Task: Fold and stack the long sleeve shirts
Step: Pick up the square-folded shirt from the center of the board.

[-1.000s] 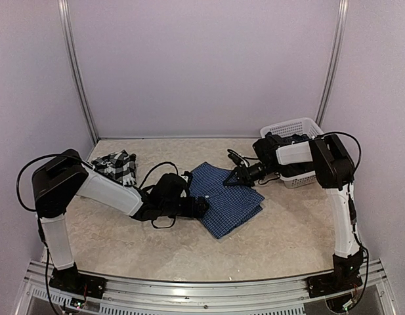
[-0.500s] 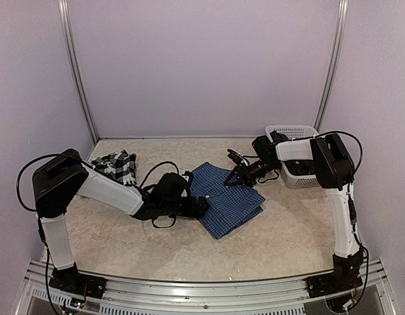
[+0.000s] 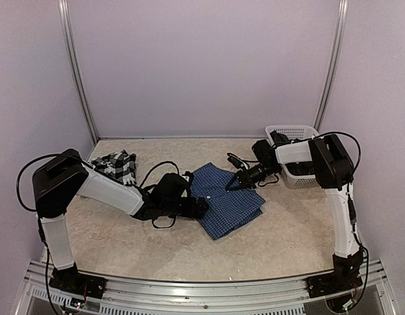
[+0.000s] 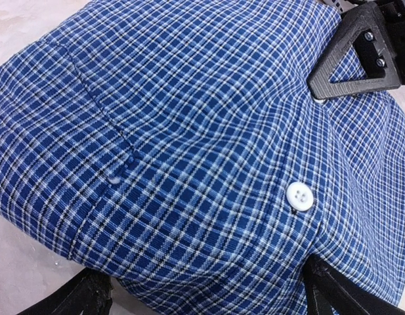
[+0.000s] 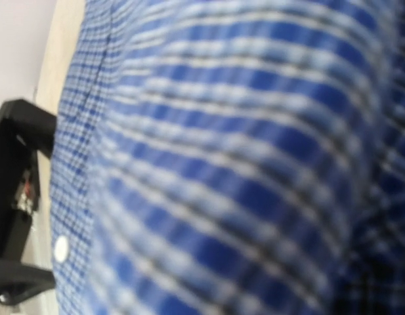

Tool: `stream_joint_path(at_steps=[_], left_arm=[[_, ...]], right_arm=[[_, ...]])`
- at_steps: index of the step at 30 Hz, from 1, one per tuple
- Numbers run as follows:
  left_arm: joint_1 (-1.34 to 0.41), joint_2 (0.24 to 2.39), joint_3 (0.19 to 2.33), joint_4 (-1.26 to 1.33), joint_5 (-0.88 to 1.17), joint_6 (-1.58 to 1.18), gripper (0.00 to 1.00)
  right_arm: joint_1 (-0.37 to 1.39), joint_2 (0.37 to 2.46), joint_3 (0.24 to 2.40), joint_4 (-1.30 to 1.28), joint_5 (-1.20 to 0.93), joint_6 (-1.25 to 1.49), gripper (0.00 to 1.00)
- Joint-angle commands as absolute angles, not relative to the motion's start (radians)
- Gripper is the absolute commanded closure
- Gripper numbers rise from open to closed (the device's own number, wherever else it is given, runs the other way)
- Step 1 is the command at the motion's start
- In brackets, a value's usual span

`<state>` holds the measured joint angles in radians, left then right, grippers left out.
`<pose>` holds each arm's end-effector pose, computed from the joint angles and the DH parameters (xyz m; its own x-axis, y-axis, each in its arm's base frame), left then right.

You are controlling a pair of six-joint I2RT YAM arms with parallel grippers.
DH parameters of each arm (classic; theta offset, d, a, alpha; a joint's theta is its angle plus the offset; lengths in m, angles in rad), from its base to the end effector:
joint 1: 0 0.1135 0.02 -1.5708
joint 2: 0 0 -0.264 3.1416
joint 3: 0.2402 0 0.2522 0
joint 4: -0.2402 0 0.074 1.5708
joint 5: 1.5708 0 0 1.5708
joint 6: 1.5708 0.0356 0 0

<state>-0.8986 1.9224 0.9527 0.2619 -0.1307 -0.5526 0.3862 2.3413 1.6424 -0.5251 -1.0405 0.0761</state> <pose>0.2415 -0.2960 0.1222 -0.7194 0.0683 -0.6912 0.3953 0.8585 -0.3267 0.4157 0.2022 0.1047 -0.9038 -0.3260 -0.2772 -0.3946 0.3840 0.8348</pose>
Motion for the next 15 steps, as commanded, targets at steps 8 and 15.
stream_joint_path(at_steps=[8, 15], left_arm=[[-0.9, 1.697, 0.942, 0.122, -0.302, -0.483, 0.01], [-0.847, 1.484, 0.941, 0.005, -0.427, -0.45, 0.01]], right_arm=[[0.393, 2.089, 1.689, -0.66, -0.782, 0.08, 1.0], [0.446, 1.928, 1.877, -0.904, -0.091, 0.085, 1.0]])
